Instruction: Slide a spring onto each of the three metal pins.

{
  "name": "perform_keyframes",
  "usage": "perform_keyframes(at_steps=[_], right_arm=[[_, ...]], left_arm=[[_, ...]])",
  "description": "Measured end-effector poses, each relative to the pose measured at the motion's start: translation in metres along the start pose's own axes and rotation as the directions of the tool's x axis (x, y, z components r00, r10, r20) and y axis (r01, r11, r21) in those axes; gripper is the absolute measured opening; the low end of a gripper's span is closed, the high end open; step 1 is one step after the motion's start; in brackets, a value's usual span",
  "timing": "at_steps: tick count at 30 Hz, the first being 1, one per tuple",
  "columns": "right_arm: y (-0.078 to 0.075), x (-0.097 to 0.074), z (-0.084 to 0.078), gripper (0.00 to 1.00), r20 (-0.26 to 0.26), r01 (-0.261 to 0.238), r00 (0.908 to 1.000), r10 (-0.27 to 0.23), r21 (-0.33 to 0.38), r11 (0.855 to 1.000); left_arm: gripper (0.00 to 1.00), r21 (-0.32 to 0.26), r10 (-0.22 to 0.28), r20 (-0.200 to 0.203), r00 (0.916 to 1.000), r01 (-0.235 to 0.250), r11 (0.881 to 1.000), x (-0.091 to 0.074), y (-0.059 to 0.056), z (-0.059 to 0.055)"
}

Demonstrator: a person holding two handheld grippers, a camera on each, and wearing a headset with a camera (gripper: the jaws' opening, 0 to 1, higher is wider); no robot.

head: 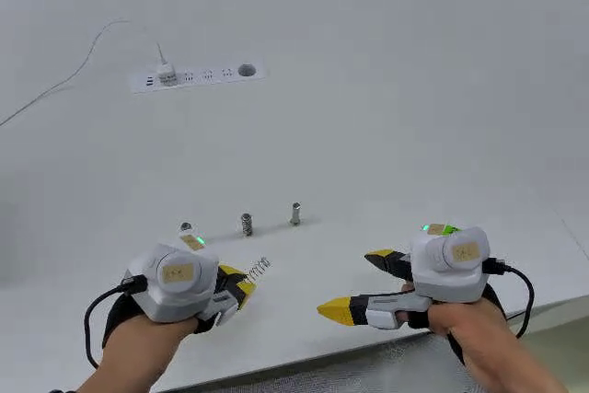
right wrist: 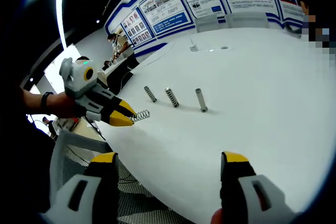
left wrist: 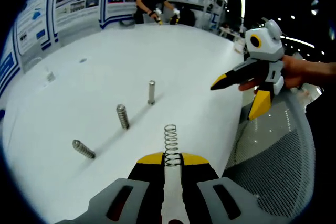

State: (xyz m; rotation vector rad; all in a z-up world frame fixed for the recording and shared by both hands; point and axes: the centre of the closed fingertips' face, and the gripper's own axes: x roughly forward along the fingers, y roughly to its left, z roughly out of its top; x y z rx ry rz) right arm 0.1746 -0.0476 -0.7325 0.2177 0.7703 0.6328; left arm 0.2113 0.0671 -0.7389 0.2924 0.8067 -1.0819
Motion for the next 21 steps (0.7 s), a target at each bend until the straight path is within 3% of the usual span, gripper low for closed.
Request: perform_keyframes(at_steps=[10, 14, 21], right_arm=[[0.009, 0.008, 0.001, 0.79, -0.002, -0.033, 0.9995, 0.033, 0.006, 0.999], [0.018, 0.010, 0.009, 0.73, 0.051, -0.093, 0.9947, 0.089, 0.082, 0.992], [0.023, 0.014, 0.021, 0.68, 0.070, -0.123, 0.9907, 0.116, 0.103, 0.987]], left_arm=[[0.11, 0.006, -0.010, 0.006, 0.9999, 0.010, 1.000, -0.013, -0.014, -0.005], [0.11, 0.009, -0.008, 0.015, 0.9999, 0.007, 1.000, -0.016, -0.016, -0.001], [0.11, 0.030, -0.008, 0.032, 0.9995, 0.007, 1.000, -0.021, -0.015, 0.009]])
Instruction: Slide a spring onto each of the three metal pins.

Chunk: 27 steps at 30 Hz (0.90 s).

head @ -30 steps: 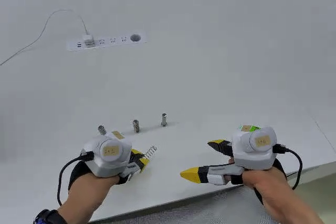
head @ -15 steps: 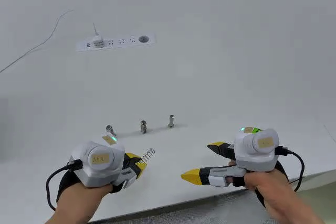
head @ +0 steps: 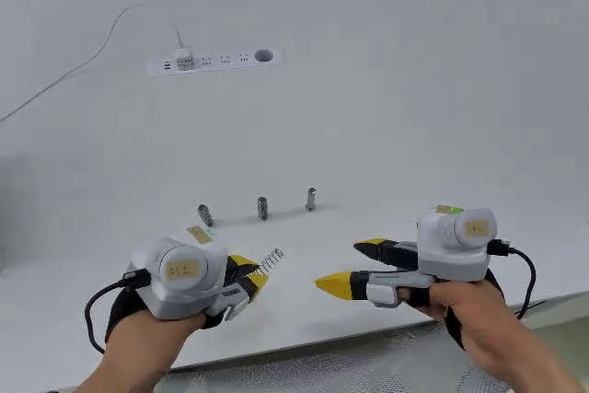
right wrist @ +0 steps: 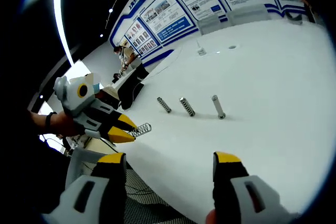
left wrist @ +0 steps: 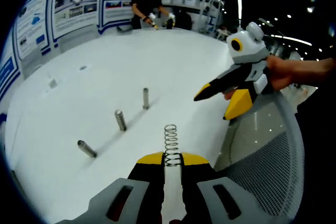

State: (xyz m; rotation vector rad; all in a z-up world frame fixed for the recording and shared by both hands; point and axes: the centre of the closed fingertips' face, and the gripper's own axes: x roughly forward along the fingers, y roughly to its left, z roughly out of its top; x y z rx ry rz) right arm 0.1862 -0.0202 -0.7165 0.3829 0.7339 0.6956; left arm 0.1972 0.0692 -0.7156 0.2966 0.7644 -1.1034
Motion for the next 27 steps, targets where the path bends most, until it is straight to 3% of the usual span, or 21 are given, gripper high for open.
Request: perform_keyframes(at_steps=[10, 17, 27], right_arm=[[0.020, 0.012, 0.027, 0.53, 0.039, -0.107, 0.9937, 0.104, 0.055, 0.993], [0.034, 0.023, 0.034, 0.44, 0.042, -0.174, 0.9845, 0.170, 0.100, 0.980], [0.044, 0.027, 0.034, 0.32, 0.043, -0.226, 0.9741, 0.222, 0.172, 0.959]], left_arm=[[0.11, 0.037, -0.013, 0.018, 0.9997, 0.012, 0.999, 0.001, -0.004, 0.015], [0.11, 0.072, -0.029, 0.037, 0.9989, 0.026, 0.997, 0.001, -0.011, 0.029], [0.11, 0.102, -0.056, 0.051, 0.9971, 0.051, 0.994, 0.002, -0.021, 0.039]])
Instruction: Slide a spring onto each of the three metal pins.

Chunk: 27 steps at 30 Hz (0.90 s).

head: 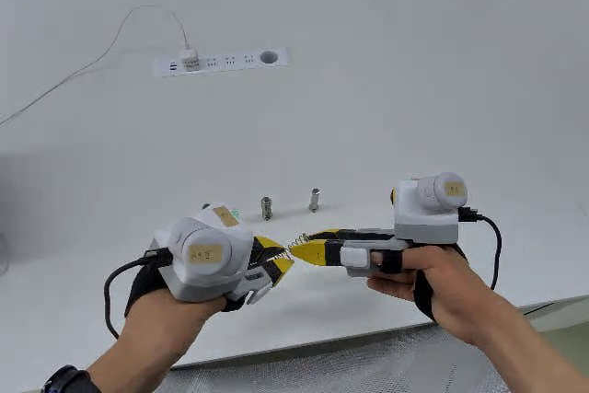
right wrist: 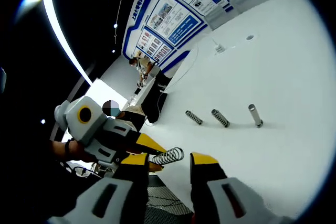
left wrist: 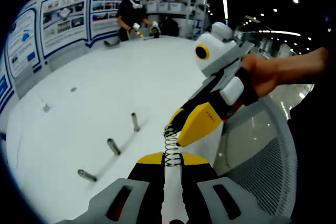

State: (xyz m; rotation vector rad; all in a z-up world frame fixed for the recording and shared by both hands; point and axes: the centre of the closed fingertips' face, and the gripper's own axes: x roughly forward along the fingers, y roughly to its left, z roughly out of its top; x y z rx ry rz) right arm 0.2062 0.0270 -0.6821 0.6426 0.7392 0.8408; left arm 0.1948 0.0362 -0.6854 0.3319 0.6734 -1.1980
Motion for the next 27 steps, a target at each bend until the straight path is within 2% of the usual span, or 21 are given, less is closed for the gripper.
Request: perform_keyframes(at_steps=[10, 15, 27], right_arm=[[-0.001, -0.003, -0.002, 0.23, 0.004, -0.006, 1.0000, 0.006, 0.066, 0.998], [-0.003, -0.004, -0.002, 0.17, 0.000, 0.007, 1.0000, -0.007, 0.053, 0.999], [0.007, -0.004, 0.006, 0.13, -0.019, -0.006, 0.9998, 0.006, 0.004, 1.000]], left_arm=[[0.11, 0.024, -0.038, -0.005, 0.9992, 0.039, 0.999, 0.004, -0.011, 0.002], [0.11, 0.035, -0.051, -0.015, 0.9986, 0.052, 0.998, 0.006, -0.012, 0.000], [0.11, 0.054, -0.079, -0.022, 0.9966, 0.080, 0.995, 0.009, -0.010, 0.001]])
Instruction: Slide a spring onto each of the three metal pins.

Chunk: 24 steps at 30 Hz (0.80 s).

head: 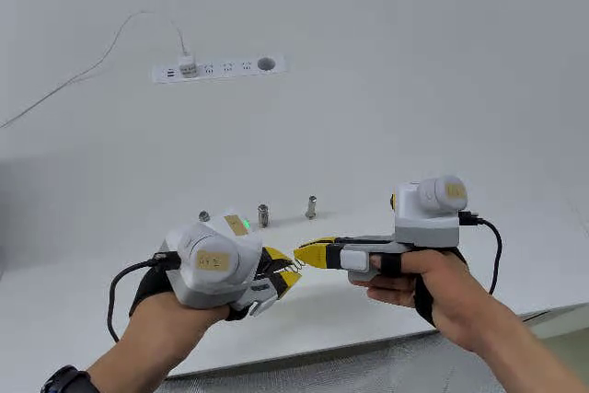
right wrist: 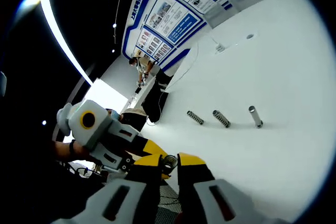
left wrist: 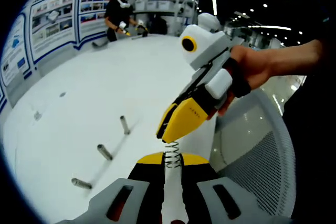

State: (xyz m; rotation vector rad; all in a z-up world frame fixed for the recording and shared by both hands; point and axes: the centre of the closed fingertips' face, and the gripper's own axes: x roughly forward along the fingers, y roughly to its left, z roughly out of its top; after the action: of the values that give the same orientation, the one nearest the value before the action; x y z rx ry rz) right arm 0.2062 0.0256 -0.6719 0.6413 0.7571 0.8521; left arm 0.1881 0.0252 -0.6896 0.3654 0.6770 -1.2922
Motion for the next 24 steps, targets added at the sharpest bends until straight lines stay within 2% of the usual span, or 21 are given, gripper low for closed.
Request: perform_keyframes(at_steps=[5, 9, 11, 14, 16, 18, 20, 24], right_arm=[[0.006, -0.003, 0.006, 0.12, -0.036, 0.003, 0.9993, -0.006, -0.078, 0.997], [0.012, -0.006, 0.010, 0.12, -0.111, -0.006, 0.9936, -0.018, -0.216, 0.976], [0.015, -0.007, 0.010, 0.12, -0.155, -0.014, 0.9874, -0.032, -0.284, 0.959], [0.015, -0.008, 0.006, 0.12, -0.213, -0.018, 0.9751, -0.061, -0.347, 0.938], [0.020, -0.009, 0.006, 0.12, -0.232, -0.043, 0.9713, -0.053, -0.389, 0.920], [0.025, -0.011, 0.007, 0.12, -0.241, -0.060, 0.9697, -0.041, -0.400, 0.915], [0.028, -0.013, 0.007, 0.12, -0.263, -0.080, 0.9642, -0.038, -0.425, 0.902], [0.031, -0.019, 0.004, 0.12, -0.331, -0.121, 0.9411, -0.069, -0.522, 0.844]], left_arm=[[0.10, 0.001, -0.034, 0.017, 0.9993, 0.034, 0.999, -0.001, 0.006, 0.006], [0.10, -0.009, -0.072, 0.045, 0.9964, 0.072, 0.997, -0.004, 0.005, 0.013], [0.10, -0.004, -0.088, 0.053, 0.9947, 0.088, 0.996, -0.004, 0.003, 0.016], [0.10, 0.006, -0.102, 0.053, 0.9934, 0.102, 0.995, -0.004, 0.001, 0.016], [0.10, 0.005, -0.124, 0.059, 0.9905, 0.124, 0.992, -0.004, -0.004, 0.018], [0.10, 0.010, -0.148, 0.084, 0.9854, 0.147, 0.989, -0.005, -0.007, 0.021], [0.10, 0.015, -0.172, 0.103, 0.9798, 0.171, 0.985, -0.006, -0.010, 0.024], [0.10, 0.031, -0.199, 0.116, 0.9732, 0.196, 0.980, -0.008, -0.014, 0.028]])
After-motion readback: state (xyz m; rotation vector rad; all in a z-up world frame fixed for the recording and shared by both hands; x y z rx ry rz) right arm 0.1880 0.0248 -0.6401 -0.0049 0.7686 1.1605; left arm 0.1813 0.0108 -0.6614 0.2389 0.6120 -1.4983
